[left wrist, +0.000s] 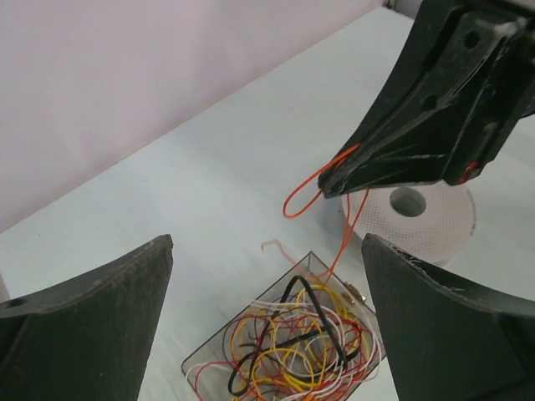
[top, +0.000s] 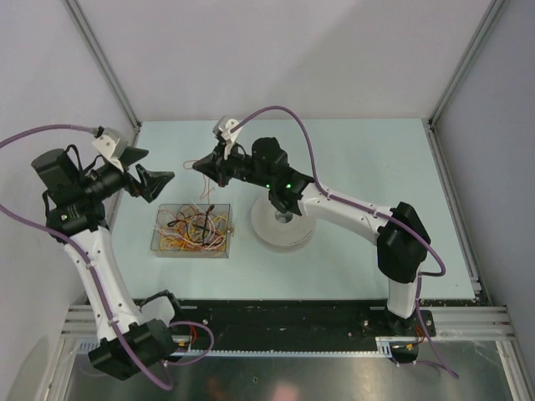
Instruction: Wrap the cables
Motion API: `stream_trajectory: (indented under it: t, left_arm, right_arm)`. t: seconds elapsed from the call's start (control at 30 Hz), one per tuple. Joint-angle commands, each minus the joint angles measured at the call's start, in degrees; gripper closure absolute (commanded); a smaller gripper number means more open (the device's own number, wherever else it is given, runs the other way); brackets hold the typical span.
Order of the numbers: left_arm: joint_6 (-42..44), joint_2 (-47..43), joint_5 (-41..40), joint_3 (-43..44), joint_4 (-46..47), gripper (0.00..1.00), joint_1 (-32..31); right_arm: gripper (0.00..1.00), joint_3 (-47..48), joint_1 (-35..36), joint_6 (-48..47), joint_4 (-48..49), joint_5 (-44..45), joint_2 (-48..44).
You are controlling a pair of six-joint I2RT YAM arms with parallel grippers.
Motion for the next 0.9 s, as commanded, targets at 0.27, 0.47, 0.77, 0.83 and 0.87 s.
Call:
stream_trajectory:
  t: [0.27,0.47,0.77,0.83,0.87]
  left_arm:
    - [16.8,-3.0,0.1,-23.9,7.5,0.01,1.0]
    - [23.2,0.2,-6.1,-28.1,11.4,0.03,-6.4]
    - [19.0,7.8,-16.1,-30.8,24.0,0.13,-13.7]
    - [19.7,9.2,-18.0,-31.1,24.7,0.17,-14.8]
    - [20.3,9.9,-19.1,-31.3,24.9,0.20,-15.4]
  right_arm:
    - [1.00,13.9,-1.5,2.4,3.7,1.9,-0.6]
    - [1.00,16.3,-1.6,4.1,3.5,2.0,-0.3]
    - [1.00,21.2,-1.8,6.8,2.2,2.3,-0.8]
    - [1.00,21.9,-1.8,7.2,2.0,2.2,-0.9]
    - [1.00,22.1,-1.8,7.3,2.0,2.2,-0.9]
